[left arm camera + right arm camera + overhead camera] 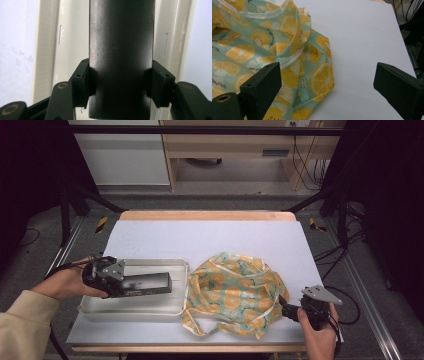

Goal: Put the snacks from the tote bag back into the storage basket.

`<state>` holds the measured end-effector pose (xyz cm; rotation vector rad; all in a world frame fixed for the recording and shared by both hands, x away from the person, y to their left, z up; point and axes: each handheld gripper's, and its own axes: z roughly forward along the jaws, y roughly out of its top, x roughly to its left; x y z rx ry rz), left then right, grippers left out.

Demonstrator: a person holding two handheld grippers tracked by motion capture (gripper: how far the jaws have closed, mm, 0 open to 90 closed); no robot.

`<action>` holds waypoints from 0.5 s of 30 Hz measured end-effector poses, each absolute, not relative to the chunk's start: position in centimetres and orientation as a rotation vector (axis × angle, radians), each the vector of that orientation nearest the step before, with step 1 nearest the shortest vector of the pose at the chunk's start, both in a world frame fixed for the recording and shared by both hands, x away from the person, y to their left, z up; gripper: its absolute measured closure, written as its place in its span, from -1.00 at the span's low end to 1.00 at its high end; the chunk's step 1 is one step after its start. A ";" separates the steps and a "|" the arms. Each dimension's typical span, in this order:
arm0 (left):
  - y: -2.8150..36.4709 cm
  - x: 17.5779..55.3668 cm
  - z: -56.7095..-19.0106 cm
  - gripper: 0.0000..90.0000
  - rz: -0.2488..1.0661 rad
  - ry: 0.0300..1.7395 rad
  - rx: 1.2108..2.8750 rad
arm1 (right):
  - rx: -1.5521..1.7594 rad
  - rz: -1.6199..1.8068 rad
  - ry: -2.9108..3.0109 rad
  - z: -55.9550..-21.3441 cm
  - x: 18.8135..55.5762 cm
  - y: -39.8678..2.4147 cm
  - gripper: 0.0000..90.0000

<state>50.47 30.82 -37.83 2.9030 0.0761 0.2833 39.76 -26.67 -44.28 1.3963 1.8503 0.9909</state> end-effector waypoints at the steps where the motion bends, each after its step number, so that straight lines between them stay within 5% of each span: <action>1: 30.8 50.5 -37.9 -0.03 0.282 0.075 2.903 | 1.392 0.994 1.847 -44.3 39.7 -26.7 -0.82; 15: 30.7 50.1 -38.6 -0.03 0.271 0.029 2.894 | 1.420 0.994 1.835 -44.7 39.5 -27.3 -0.83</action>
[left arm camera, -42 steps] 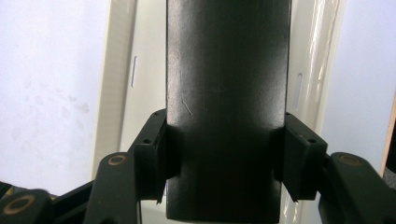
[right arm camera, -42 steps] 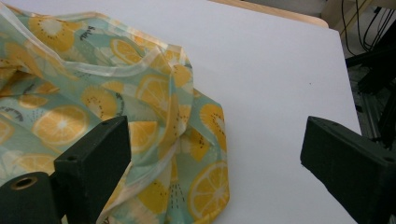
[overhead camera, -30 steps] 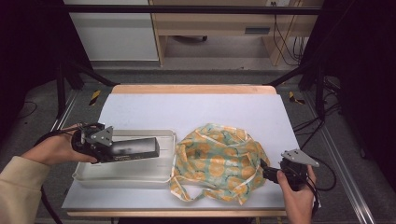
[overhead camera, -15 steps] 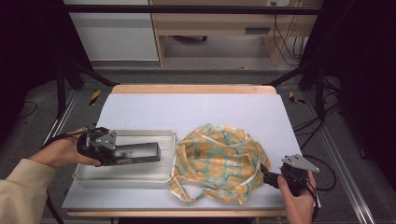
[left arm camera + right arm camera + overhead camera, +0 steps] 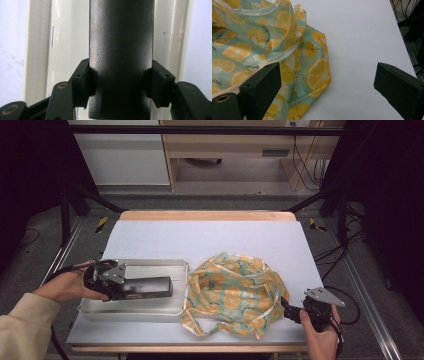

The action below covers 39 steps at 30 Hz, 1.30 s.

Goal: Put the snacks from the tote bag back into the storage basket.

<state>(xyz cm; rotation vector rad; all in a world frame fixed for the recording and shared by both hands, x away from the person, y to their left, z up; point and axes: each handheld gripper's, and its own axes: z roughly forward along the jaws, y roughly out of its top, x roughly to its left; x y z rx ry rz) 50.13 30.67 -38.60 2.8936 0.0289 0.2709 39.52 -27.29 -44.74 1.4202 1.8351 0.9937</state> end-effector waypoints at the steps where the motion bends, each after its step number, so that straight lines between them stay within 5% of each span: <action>1: 30.6 50.1 -38.6 -0.03 0.272 0.027 2.893 | 1.429 0.996 1.836 -44.7 39.5 -27.3 -0.83; 39: 27.3 50.2 -40.4 -0.03 0.196 -0.043 2.870 | 1.449 0.992 1.861 -45.2 39.7 -27.5 -0.82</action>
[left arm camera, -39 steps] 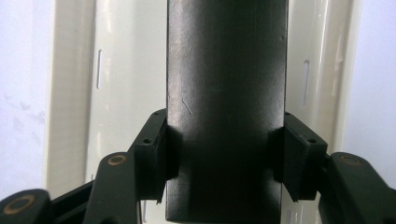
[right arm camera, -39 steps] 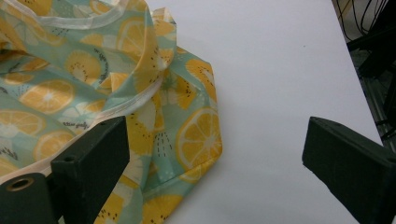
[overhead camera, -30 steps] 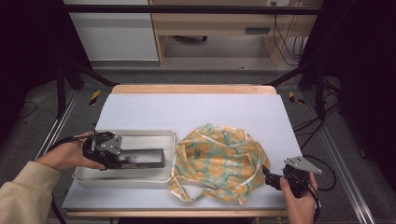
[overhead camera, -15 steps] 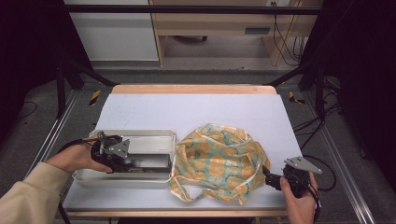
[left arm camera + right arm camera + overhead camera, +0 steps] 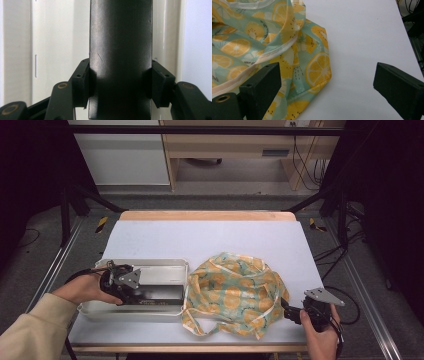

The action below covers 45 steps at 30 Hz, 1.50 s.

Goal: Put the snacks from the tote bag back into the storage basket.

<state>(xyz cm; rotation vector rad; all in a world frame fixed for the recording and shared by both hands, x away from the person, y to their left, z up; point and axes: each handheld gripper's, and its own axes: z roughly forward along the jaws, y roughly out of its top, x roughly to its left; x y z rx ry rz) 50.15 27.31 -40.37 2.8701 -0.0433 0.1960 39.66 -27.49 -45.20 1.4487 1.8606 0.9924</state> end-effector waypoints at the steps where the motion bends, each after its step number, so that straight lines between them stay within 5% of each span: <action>1: 27.3 50.2 -40.4 -0.03 0.196 -0.044 2.870 | 1.447 0.990 1.861 -45.2 39.7 -27.5 -0.82; 45: 27.5 50.8 -41.4 -0.05 0.133 -0.053 2.880 | 1.452 0.991 1.875 -45.3 39.7 -27.3 -0.83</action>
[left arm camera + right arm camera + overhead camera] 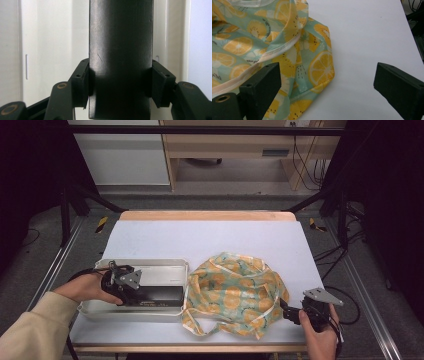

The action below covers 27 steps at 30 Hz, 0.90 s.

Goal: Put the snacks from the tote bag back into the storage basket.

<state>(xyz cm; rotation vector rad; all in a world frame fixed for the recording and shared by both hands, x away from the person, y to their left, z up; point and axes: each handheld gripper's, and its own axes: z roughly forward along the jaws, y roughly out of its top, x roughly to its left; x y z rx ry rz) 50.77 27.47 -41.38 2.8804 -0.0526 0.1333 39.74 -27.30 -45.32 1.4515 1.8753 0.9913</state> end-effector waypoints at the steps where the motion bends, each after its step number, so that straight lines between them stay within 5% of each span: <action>1: 27.5 50.8 -41.4 -0.05 0.131 -0.050 2.880 | 1.455 0.992 1.876 -45.3 39.7 -27.3 -0.83; 7: 27.4 50.9 -41.4 -0.11 0.135 -0.048 2.880 | 1.458 0.993 1.877 -45.3 39.7 -27.3 -0.83; 17: 27.2 50.2 -40.3 -0.59 0.180 0.065 2.823 | 1.453 0.992 1.871 -45.3 39.7 -27.3 -0.84; 27: 26.5 49.0 -38.2 -0.79 0.247 0.220 2.703 | 1.446 0.996 1.866 -45.2 39.8 -27.2 -0.84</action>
